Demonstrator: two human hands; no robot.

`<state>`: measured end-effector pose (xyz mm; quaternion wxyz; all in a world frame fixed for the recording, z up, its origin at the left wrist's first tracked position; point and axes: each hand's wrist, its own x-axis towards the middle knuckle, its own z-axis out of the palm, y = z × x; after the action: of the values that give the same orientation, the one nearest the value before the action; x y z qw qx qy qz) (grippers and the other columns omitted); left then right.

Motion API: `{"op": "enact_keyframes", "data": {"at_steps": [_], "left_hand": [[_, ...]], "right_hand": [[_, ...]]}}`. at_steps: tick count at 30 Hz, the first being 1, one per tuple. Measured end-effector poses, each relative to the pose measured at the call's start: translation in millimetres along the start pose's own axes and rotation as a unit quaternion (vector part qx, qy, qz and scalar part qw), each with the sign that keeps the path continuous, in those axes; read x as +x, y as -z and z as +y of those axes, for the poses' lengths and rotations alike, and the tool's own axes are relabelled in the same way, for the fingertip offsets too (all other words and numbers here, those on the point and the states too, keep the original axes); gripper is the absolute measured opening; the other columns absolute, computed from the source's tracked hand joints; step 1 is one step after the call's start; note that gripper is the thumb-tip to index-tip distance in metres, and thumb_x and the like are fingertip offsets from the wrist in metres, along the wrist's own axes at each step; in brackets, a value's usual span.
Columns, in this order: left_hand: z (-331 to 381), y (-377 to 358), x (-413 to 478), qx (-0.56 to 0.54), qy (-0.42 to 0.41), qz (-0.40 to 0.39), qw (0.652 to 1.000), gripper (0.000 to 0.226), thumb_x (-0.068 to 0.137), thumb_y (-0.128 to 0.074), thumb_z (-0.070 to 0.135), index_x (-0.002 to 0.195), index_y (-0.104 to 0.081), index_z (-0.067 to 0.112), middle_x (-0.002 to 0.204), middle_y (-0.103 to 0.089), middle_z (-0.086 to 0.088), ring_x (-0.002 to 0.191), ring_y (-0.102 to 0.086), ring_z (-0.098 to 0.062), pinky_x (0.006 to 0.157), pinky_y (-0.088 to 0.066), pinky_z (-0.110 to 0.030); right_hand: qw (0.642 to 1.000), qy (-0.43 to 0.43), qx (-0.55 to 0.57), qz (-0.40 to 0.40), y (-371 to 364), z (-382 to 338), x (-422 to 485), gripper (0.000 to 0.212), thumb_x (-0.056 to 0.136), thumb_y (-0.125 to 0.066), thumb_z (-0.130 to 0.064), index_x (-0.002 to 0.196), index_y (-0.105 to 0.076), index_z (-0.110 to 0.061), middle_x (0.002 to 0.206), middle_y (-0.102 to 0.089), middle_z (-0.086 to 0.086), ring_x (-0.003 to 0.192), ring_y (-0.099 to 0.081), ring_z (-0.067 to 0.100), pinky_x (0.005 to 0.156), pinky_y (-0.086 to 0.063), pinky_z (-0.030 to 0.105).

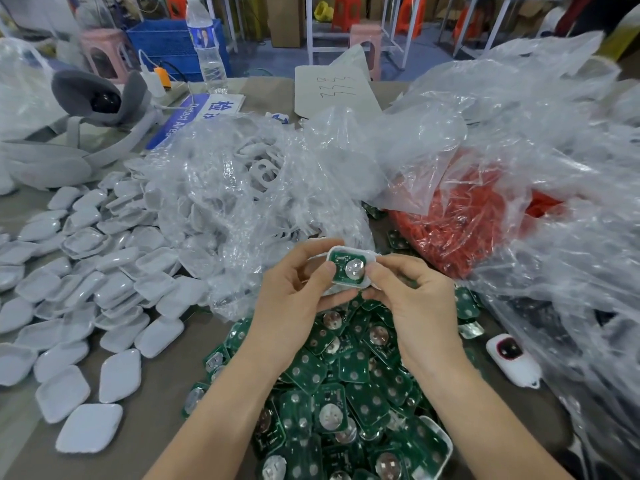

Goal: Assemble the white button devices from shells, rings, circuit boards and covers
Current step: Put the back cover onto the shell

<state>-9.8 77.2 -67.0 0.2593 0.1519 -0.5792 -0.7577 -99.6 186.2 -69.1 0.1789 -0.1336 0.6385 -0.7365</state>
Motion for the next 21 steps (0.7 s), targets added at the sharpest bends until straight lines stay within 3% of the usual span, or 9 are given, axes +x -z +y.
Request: {"op": "enact_keyframes", "data": {"at_steps": [4,8,15,19,21], "left_hand": [[0.5,-0.1,-0.6,0.013,-0.006,0.008,1.000,0.029,0.097,-0.051,-0.002,0.105,-0.069,0.019,0.097,-0.076,-0.005,0.093,-0.073,-0.023,0.072,-0.059,-0.025],[0.6,0.4,0.7,0.002,-0.006,0.031,1.000,0.034,0.096,-0.053,-0.001,0.099,-0.073,0.025,0.097,-0.076,-0.004,0.092,-0.073,-0.024,0.071,-0.060,-0.028],[-0.1,-0.3,1.6,0.003,-0.009,0.035,0.999,0.041,0.096,-0.053,0.000,0.091,-0.077,0.033,0.095,-0.076,-0.001,0.091,-0.073,-0.020,0.069,-0.059,-0.026],[-0.8,0.6,1.7,-0.001,-0.010,0.041,0.999,0.036,0.095,-0.055,0.000,0.093,-0.076,0.029,0.095,-0.076,-0.005,0.091,-0.074,-0.022,0.069,-0.060,-0.028],[-1.2,1.2,1.8,-0.003,-0.008,0.044,0.999,0.033,0.095,-0.055,0.000,0.096,-0.075,0.025,0.096,-0.076,-0.007,0.091,-0.074,-0.024,0.070,-0.060,-0.030]], "right_hand": [[1.000,0.001,0.012,-0.002,-1.1,-0.8,-1.8,0.007,0.082,-0.073,-0.012,0.080,-0.077,-0.017,0.105,-0.065,0.016,0.070,-0.069,0.017,0.067,-0.054,0.022],[1.000,-0.005,0.012,-0.012,-1.4,-1.4,-2.0,0.005,0.081,-0.074,-0.013,0.084,-0.077,-0.015,0.108,-0.064,0.013,0.087,-0.069,0.026,0.072,-0.057,0.028],[1.000,-0.012,0.019,-0.016,-0.9,-2.1,-1.9,0.007,0.080,-0.074,-0.010,0.084,-0.077,-0.015,0.110,-0.063,0.017,0.091,-0.067,0.031,0.071,-0.056,0.028],[1.000,-0.012,0.001,-0.022,-0.6,-1.4,-1.7,0.010,0.078,-0.076,-0.015,0.087,-0.077,-0.016,0.112,-0.063,0.014,0.095,-0.066,0.034,0.087,-0.056,0.047],[1.000,-0.012,-0.005,-0.025,-1.2,-2.9,-2.3,0.010,0.076,-0.078,-0.014,0.086,-0.077,-0.016,0.111,-0.064,0.012,0.094,-0.067,0.031,0.088,-0.055,0.049]]}}
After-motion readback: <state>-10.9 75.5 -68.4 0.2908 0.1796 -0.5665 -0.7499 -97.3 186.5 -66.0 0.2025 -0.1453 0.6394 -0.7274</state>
